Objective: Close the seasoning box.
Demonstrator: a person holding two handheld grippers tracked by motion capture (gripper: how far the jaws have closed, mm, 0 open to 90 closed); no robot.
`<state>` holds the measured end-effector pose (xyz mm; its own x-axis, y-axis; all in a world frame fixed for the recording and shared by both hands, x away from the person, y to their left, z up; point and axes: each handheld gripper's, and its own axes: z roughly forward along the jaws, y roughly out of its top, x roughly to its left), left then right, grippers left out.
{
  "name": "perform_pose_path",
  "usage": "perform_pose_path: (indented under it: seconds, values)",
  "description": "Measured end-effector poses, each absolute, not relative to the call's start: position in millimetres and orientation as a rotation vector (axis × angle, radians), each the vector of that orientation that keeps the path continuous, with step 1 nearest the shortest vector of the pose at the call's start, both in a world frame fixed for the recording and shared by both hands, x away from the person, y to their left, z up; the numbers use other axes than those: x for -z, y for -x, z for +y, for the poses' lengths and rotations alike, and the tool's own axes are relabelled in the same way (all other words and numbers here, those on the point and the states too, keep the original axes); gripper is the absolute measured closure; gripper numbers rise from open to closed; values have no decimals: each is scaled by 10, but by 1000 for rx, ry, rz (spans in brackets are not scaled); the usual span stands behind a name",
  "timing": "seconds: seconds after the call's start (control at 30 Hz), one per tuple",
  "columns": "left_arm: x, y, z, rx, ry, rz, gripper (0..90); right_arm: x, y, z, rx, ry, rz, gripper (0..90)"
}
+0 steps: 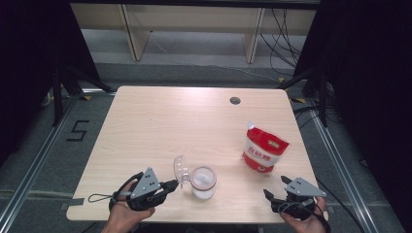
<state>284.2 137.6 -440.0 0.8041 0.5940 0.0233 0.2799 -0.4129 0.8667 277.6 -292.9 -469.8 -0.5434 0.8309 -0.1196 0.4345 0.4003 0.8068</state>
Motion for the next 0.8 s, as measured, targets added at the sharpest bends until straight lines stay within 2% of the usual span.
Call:
perform_pose_path:
  seconds: [0.5,0.8]
  values:
    - [4389,-2846,1255,-377,-2005,636,844,4697,-2769,-2915,-1008,-1078,2145,252]
    - [4381,-2834,1268,-372,-1995,641,787,4696,-2774,-2912,-1005,-1065,2151,253]
